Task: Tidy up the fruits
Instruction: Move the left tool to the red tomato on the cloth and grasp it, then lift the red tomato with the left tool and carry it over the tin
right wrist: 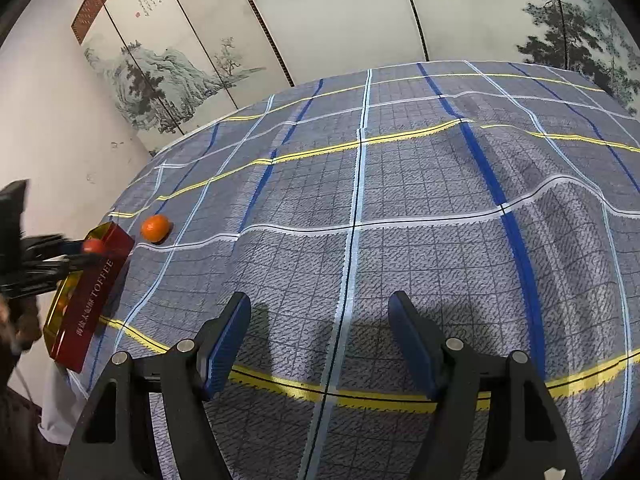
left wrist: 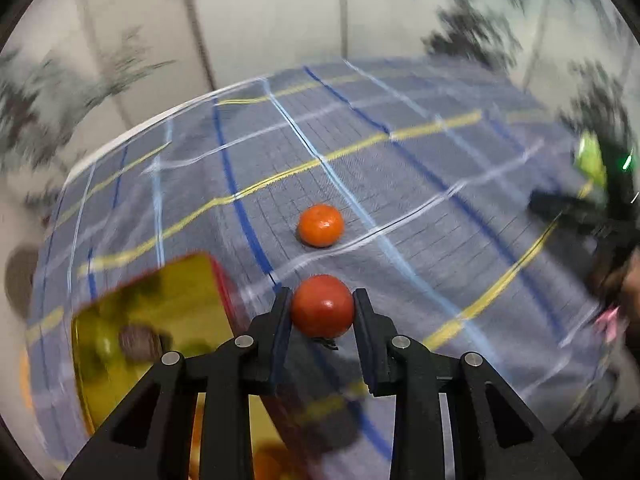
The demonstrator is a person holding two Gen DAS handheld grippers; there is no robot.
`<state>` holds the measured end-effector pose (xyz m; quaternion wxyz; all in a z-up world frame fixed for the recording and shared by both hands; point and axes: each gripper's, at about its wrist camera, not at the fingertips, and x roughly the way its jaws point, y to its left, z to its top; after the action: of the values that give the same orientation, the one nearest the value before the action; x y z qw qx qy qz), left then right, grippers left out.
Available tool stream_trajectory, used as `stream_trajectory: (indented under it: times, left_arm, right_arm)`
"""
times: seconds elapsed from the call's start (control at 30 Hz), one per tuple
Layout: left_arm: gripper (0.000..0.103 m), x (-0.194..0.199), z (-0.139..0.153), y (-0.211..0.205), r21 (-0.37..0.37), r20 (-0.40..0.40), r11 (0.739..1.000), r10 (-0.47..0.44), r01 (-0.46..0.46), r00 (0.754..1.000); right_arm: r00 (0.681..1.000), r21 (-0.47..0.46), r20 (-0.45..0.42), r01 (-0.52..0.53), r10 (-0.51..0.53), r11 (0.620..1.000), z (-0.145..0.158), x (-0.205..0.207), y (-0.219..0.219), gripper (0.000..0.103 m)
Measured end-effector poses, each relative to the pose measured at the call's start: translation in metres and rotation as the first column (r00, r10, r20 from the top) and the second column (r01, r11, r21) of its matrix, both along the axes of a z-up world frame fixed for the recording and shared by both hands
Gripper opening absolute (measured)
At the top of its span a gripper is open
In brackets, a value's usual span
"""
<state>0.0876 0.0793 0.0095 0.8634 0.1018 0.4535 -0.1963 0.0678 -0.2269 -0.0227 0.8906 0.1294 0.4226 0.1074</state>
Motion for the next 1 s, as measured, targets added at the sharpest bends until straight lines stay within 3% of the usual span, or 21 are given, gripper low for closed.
stream_trajectory:
  times: [0.1,0.2,0.53,0.87,1.0]
  left_arm:
    - [0.031,-0.028,0.012,0.006,-0.099,-0.011,0.991,0.089,-0.09,0.996]
    - [0.031,-0.054,0.018,0.011,-0.129,-0.006,0.978,0.162,-0.161,0.987]
    - [0.031,-0.114,0.031,0.028,-0.109,0.08,0.946,0.315,-0.306,0.946]
    - [0.031,-0.134,0.03,0.036,-0.048,0.144,0.939,0.344,-0.34,0.928]
    - [0.031,-0.137,0.028,0.042,-0.059,0.135,0.935,0.353,-0.348,0.926]
  right_arm:
    - [1.0,-0.004,-0.001,0.002,-0.002,1.0,0.0,0.001,0.001,0.069]
    - [1.0,-0.004,-0.001,0.002,-0.002,1.0,0.0,0.001,0.001,0.069]
    - [1.0,-0.038,-0.005,0.006,-0.006,0.999,-0.002,0.001,0.006,0.069]
    - [1.0,-0.08,-0.011,0.006,-0.007,0.997,-0.001,0.001,0.011,0.071]
    - [1.0,-0.095,-0.013,0.006,-0.008,0.995,-0.001,0.001,0.013,0.072]
